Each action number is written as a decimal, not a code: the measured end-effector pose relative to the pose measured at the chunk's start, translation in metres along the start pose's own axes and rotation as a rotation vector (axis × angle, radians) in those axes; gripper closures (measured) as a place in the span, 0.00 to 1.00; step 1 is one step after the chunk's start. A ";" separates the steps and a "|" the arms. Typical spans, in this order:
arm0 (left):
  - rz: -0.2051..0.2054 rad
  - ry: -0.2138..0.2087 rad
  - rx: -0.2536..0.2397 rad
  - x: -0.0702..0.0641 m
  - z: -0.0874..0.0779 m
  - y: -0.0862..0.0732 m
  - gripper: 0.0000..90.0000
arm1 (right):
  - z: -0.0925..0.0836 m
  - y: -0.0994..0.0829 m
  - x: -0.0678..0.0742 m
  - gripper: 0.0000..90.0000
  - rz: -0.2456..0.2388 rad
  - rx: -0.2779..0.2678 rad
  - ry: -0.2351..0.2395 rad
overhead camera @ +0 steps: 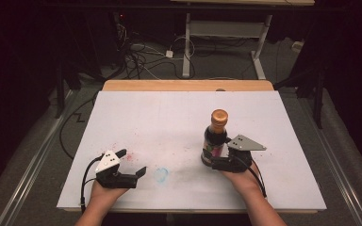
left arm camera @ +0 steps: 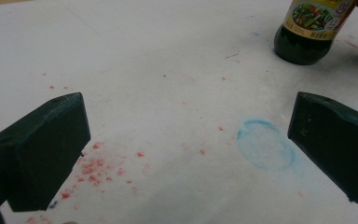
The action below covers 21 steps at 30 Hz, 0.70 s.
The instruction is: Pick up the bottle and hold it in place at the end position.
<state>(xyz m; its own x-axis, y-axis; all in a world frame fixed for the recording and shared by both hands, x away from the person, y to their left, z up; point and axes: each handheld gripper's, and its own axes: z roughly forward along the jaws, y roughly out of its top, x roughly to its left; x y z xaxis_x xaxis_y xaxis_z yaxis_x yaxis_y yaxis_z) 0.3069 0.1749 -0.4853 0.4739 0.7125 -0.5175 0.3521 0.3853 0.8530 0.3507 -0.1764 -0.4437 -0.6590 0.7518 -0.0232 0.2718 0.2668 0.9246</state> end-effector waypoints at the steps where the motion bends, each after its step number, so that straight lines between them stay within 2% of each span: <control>1: 0.002 -0.002 -0.001 0.000 0.000 0.000 0.00 | 0.001 0.001 0.000 0.25 -0.001 -0.002 0.000; 7: -0.002 -0.003 -0.002 0.001 -0.002 0.000 0.00 | 0.003 0.007 0.002 0.34 -0.005 -0.016 -0.007; 9: -0.003 -0.002 -0.002 0.001 -0.002 0.001 0.00 | 0.004 0.007 0.002 0.35 -0.005 -0.018 -0.014; 14: -0.006 -0.010 -0.007 0.000 -0.002 0.001 0.00 | 0.007 0.015 0.001 0.36 -0.016 0.017 -0.009; 21: -0.010 -0.012 -0.007 0.001 -0.002 0.002 0.00 | 0.023 0.027 0.000 0.36 0.000 -0.007 0.000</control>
<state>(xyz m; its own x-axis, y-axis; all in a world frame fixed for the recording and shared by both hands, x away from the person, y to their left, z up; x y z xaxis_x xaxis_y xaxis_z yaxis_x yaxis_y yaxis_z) 0.3063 0.1774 -0.4837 0.4801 0.7016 -0.5265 0.3512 0.3963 0.8483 0.3741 -0.1549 -0.4272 -0.6594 0.7514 -0.0234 0.2666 0.2628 0.9273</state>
